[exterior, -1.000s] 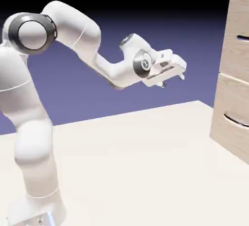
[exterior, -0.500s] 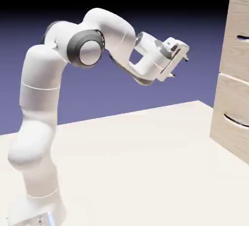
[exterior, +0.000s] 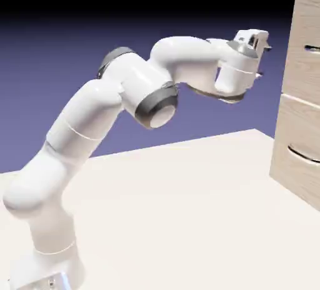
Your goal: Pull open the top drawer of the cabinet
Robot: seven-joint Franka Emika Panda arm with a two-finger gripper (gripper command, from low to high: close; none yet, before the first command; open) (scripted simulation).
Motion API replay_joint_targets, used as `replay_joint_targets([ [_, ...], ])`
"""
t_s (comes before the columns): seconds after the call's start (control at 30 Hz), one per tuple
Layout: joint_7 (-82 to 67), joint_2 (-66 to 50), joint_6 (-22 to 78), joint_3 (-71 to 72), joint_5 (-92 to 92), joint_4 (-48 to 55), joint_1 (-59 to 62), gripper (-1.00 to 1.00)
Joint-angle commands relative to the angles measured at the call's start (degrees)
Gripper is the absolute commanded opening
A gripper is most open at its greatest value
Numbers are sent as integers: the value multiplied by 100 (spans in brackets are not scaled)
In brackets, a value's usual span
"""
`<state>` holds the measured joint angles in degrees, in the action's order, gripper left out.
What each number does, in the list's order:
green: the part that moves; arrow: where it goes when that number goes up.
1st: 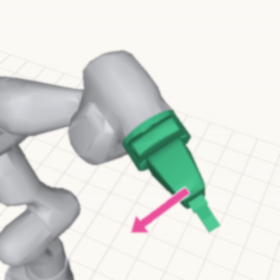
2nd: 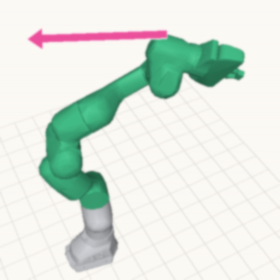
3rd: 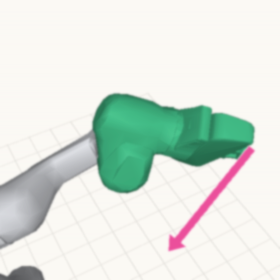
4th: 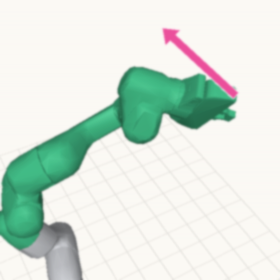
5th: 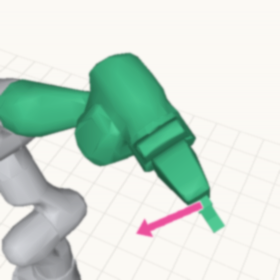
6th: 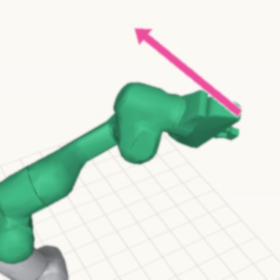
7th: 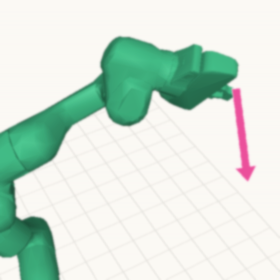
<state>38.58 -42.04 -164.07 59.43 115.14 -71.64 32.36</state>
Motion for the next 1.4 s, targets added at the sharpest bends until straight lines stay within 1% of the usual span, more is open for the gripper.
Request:
replay_joint_targets([
  [0.0,-8,-162,22,129,250,194,72,100],
  [0.13,-42,-808,108,643,1246,967,358,100],
  [0.2,-46,-893,119,711,1377,1069,395,100],
  [0.7,-3571,-2579,-132,1084,-414,4149,-1468,100],
  [0.73,-3571,-2579,-132,1084,-414,4149,-1468,-100],
  [0.77,-3571,-2579,-132,1084,-414,4149,-1468,-100],
  [1.07,-1367,-1619,-19,688,691,2317,-373,-100],
  [1.37,441,-610,248,938,1694,449,843,-100],
])
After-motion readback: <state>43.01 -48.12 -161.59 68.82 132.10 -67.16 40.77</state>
